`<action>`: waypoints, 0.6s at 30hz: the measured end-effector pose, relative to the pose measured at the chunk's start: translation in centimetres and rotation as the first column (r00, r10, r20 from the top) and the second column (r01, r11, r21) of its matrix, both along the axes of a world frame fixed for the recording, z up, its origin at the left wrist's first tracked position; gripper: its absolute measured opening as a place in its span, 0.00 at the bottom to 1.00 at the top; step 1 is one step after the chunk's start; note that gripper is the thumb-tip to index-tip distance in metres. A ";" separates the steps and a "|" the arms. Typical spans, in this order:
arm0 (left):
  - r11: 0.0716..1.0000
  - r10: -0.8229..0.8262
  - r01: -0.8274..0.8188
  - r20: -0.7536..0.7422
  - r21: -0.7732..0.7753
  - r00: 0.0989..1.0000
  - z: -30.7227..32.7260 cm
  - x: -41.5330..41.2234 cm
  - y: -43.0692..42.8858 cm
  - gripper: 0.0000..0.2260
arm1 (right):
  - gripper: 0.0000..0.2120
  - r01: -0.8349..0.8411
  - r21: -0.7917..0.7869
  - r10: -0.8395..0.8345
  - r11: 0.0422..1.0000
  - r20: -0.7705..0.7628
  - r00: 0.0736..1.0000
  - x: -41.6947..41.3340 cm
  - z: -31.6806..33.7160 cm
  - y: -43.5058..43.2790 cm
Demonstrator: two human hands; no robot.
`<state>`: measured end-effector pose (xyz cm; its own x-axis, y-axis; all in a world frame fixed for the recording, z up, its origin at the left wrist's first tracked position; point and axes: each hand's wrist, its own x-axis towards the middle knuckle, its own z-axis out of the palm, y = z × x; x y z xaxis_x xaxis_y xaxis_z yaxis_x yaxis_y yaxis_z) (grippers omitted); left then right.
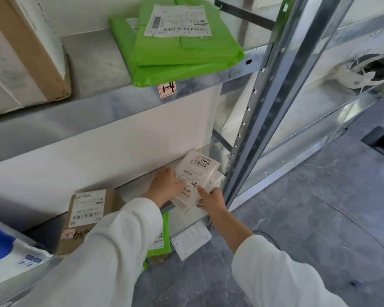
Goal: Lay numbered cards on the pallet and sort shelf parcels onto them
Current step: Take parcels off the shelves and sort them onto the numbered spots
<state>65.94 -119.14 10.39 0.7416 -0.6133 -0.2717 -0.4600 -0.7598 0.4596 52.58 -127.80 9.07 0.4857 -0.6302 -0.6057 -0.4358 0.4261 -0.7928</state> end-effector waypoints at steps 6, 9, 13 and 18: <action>0.950 0.232 -0.276 -0.265 -0.145 0.936 0.7 -3.0 -0.4 0.22 | 0.19 -0.026 -0.089 0.025 0.996 -0.017 1.000 -1.3 0.5 -1.0; 0.930 0.276 -0.311 -0.185 -0.195 0.943 0.8 -4.3 0.1 0.18 | 0.19 -0.078 -0.069 0.080 0.995 0.026 0.996 -1.8 1.0 -1.9; 0.879 0.361 -0.404 -0.202 -0.252 0.910 1.5 -6.1 1.1 0.15 | 0.22 -0.217 -0.075 0.221 0.973 0.048 0.974 -2.6 1.8 -2.8; 0.715 0.487 -0.566 -0.290 -0.410 0.824 3.8 -8.7 3.3 0.14 | 0.25 -0.328 -0.083 0.335 0.941 0.083 0.939 -4.6 4.3 -2.8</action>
